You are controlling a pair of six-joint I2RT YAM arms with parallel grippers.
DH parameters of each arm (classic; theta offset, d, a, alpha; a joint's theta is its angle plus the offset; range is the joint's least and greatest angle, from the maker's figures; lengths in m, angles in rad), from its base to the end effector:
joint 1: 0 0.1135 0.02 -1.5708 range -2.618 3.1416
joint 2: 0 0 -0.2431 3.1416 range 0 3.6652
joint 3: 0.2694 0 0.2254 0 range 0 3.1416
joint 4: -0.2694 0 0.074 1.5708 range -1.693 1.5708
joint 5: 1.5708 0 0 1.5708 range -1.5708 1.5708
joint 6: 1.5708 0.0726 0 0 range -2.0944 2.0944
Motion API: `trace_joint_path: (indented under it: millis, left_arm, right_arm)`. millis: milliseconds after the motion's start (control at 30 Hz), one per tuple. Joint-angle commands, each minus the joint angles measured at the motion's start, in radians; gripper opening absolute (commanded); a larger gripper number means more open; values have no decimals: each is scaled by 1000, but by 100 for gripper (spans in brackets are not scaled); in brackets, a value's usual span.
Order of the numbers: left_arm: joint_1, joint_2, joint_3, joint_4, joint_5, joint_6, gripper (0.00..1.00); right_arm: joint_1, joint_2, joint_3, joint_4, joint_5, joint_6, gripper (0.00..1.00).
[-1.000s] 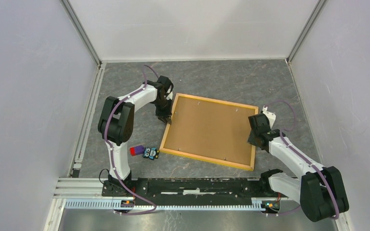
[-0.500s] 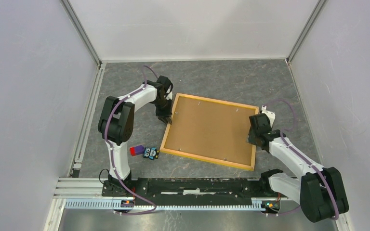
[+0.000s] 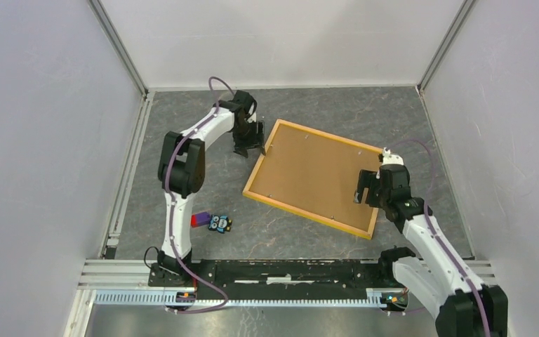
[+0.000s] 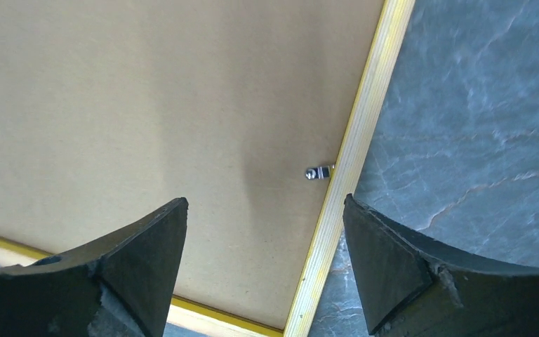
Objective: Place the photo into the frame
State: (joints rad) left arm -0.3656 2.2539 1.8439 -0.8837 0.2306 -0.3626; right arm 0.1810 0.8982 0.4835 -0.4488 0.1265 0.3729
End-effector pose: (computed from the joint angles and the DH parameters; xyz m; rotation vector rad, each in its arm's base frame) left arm 0.4014 -0.1714 0.1313 0.0517 2.9294 -0.4625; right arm 0.1851 0.0246 0.1600 0.2890 2.4101 0.0971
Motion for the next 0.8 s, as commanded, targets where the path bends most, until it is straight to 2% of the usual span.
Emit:
trace_joint_path:
  millis: [0,133,233,333,433,533,567,700,767]
  left_arm:
    - [7,-259,-183,161,-28,-34,78]
    - [-7,-530,-474,292,54,-167,90]
    - [-74,-704,-653,358,65,-298,91]
    - [-198,-823,-807,427,21,-542,87]
    - [-349,-905,-947,471,-133,-907,88]
    - [-482,-909,-1040,547,-226,-1243,89]
    - [-514,-886,-1044,578,-247,-1307,89]
    - [-575,-739,-971,593,-242,-1416,90]
    - [-601,-677,-971,667,-236,-1508,90]
  right_arm:
    - [-2,-124,37,36,-29,-88,89]
    - [-2,-178,8,89,-42,-102,92]
    - [-3,-161,7,112,-55,-94,92]
    - [-2,-131,16,126,-72,-89,90]
    - [-2,-113,13,137,-72,-90,90]
    - [-3,-102,16,127,-56,-93,90]
    - [-3,-100,19,115,-50,-94,89]
    - [-3,-124,17,87,-42,-94,89]
    - [-3,-147,11,75,-29,-92,89]
